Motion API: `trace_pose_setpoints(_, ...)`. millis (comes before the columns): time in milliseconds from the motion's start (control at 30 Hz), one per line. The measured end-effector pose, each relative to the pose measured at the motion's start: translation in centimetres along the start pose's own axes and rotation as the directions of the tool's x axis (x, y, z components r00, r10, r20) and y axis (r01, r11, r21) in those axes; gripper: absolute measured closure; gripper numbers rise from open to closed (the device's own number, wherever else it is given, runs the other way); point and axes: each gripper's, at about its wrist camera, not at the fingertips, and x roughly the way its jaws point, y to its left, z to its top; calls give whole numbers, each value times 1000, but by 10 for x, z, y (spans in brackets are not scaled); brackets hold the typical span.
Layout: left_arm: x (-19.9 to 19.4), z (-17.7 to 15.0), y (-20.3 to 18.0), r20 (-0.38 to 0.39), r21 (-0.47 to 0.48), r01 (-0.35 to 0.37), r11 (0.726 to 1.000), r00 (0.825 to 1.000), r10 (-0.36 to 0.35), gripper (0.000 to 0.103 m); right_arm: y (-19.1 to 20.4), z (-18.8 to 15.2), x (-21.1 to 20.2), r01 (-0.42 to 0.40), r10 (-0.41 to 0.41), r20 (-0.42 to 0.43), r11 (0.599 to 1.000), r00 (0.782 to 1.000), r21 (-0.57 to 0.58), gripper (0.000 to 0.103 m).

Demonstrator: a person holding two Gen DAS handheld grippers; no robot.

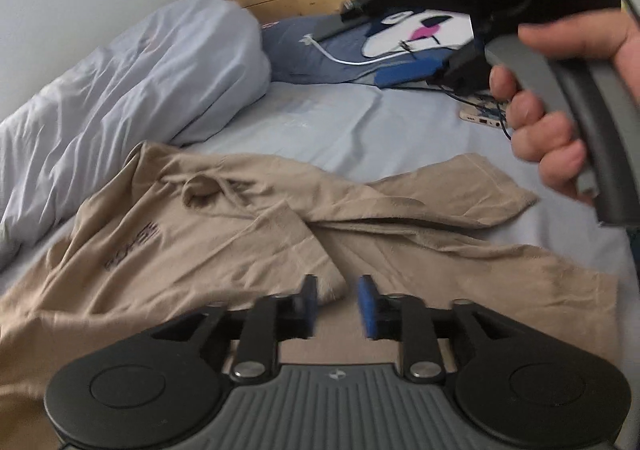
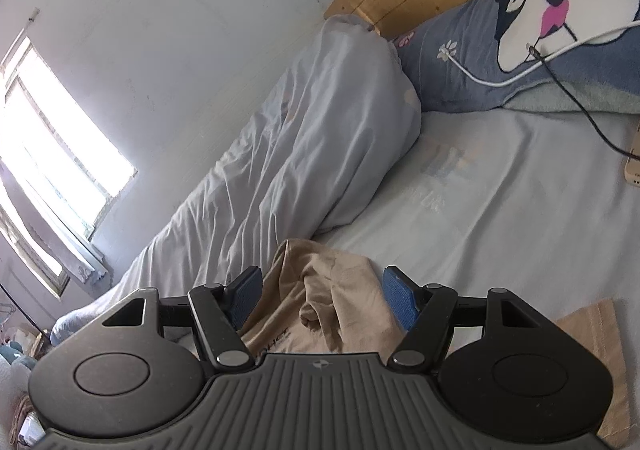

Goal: Fold clothes

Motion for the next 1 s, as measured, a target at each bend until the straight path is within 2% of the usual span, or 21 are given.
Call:
trace_pose_setpoints(33, -6, -2, 4, 6, -27, -17, 999, 1000, 17, 67, 1, -2, 2, 0, 0, -8, 1000, 1000, -7, 33)
trace_pose_setpoints(133, -25, -14, 23, 28, -144, -100, 984, 994, 105, 67, 4, -6, 8, 0, 0, -31, 1000, 1000, -31, 33)
trace_pose_setpoints(200, -39, -25, 41, 29, -236, -175, 956, 982, 187, 66, 7, -10, 12, -3, 1, -44, 999, 999, -44, 33)
trace_pose_setpoints(233, -47, -31, 53, 22, -282, -224, 933, 970, 240, 65, 8, -11, 14, -5, 3, -52, 999, 999, -50, 33)
trace_pose_setpoints(267, -55, -37, 65, 11, -329, -275, 903, 955, 295, 60, 10, -13, 16, -8, 4, -60, 998, 998, -58, 33)
trace_pose_setpoints(367, -83, -56, 108, -29, -485, -392, 782, 900, 434, 54, 15, -19, 21, -10, 3, -79, 997, 997, -82, 33)
trace_pose_setpoints(500, -125, -72, 161, -28, -674, -395, 624, 858, 514, 54, 22, -25, 24, -15, 6, -88, 994, 996, -108, 33)
trace_pose_setpoints(600, -148, -75, 185, -26, -738, -406, 539, 815, 579, 53, 25, -27, 24, -17, 5, -90, 992, 996, -123, 33)
trace_pose_setpoints(667, -157, -78, 198, -39, -765, -416, 492, 792, 609, 45, 26, -28, 24, -17, 6, -89, 992, 996, -128, 33)
trace_pose_setpoints(700, -159, -79, 204, -50, -775, -422, 471, 784, 619, 44, 27, -28, 24, -18, 6, -88, 991, 996, -129, 33)
trace_pose_setpoints(767, -158, -84, 213, -86, -786, -436, 438, 779, 621, 44, 27, -28, 24, -19, 7, -89, 991, 996, -131, 33)
trace_pose_setpoints(833, -158, -87, 219, -111, -793, -441, 420, 782, 614, 44, 27, -28, 24, -19, 8, -90, 991, 996, -131, 33)
trace_pose_setpoints(1000, -151, -92, 232, -103, -806, -419, 418, 795, 598, 44, 28, -28, 23, -24, 12, -93, 991, 996, -135, 33)
